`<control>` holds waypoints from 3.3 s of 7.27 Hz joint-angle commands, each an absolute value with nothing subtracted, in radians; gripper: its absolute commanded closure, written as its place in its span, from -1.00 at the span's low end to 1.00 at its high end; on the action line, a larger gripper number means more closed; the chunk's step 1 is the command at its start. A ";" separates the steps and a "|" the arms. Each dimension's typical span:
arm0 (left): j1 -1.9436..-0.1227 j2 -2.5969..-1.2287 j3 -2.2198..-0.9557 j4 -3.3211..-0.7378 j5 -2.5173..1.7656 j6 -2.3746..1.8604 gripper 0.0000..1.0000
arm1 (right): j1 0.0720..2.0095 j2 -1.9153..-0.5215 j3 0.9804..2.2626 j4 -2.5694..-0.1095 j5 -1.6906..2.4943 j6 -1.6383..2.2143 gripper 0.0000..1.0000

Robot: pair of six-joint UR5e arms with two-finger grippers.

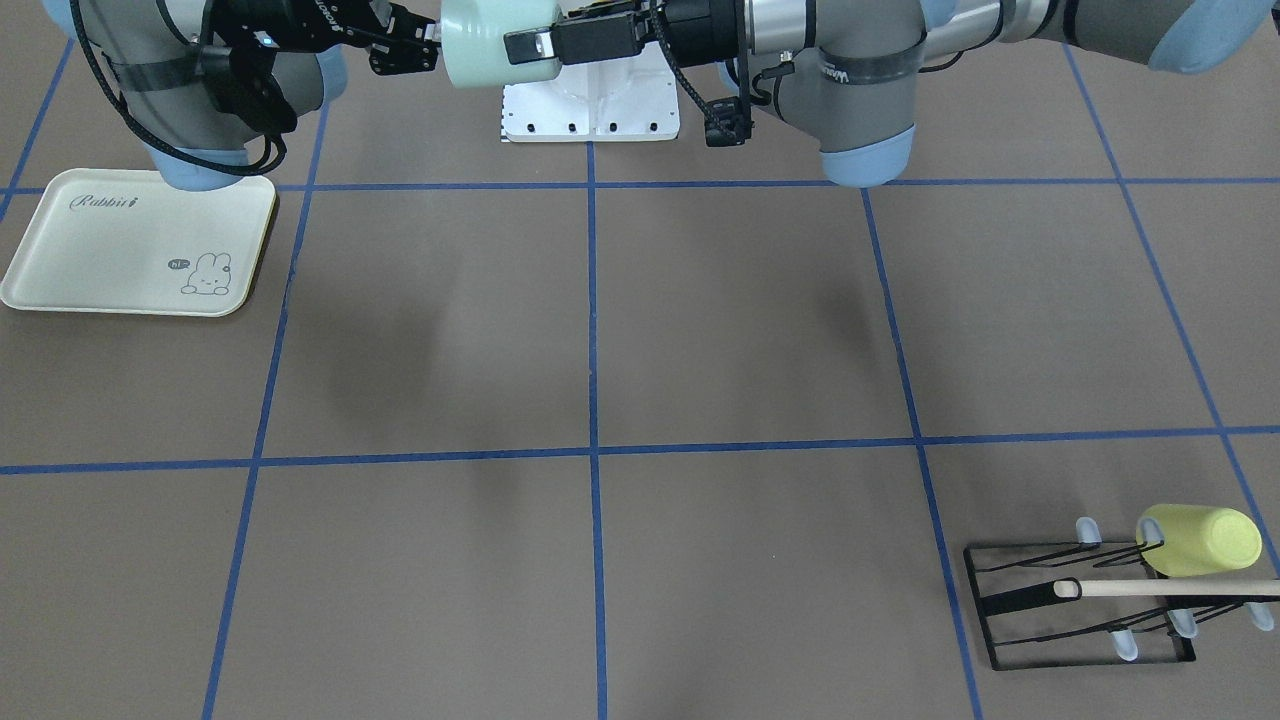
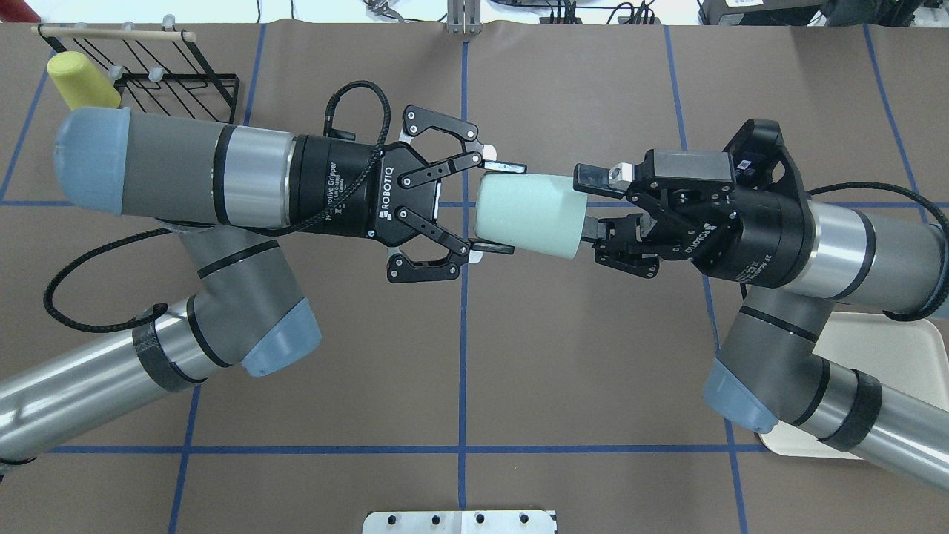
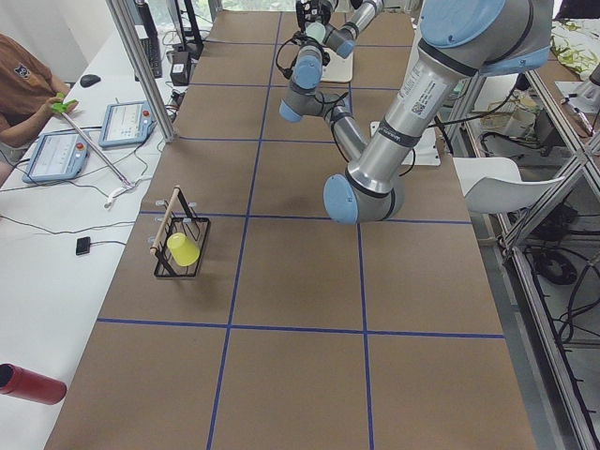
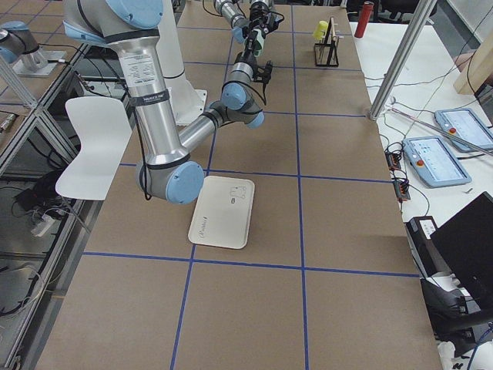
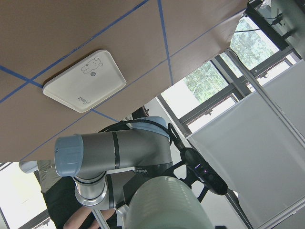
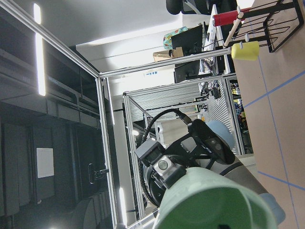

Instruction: Left arm grabs green cup and hands to right arm on tray

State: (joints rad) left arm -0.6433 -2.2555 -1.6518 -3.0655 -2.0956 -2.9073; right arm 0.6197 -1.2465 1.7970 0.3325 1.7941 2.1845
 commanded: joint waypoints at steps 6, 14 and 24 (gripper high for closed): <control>-0.646 -2.252 -1.664 -3.063 -2.101 -2.879 -1.00 | 0.621 -1.253 1.805 0.337 1.801 2.187 1.00; -0.951 -2.151 -1.657 -2.978 -2.396 -2.659 -1.00 | 0.840 -1.364 1.642 0.328 2.138 2.063 1.00; -1.071 -2.065 -1.654 -2.548 -2.461 -2.093 -1.00 | 1.319 -1.531 1.611 -0.324 2.579 1.450 1.00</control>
State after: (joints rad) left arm -1.0703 -2.0670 -1.6531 -2.5661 -2.4654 -2.1123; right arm 1.3098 -1.4892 1.6078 -0.2248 2.6449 1.6418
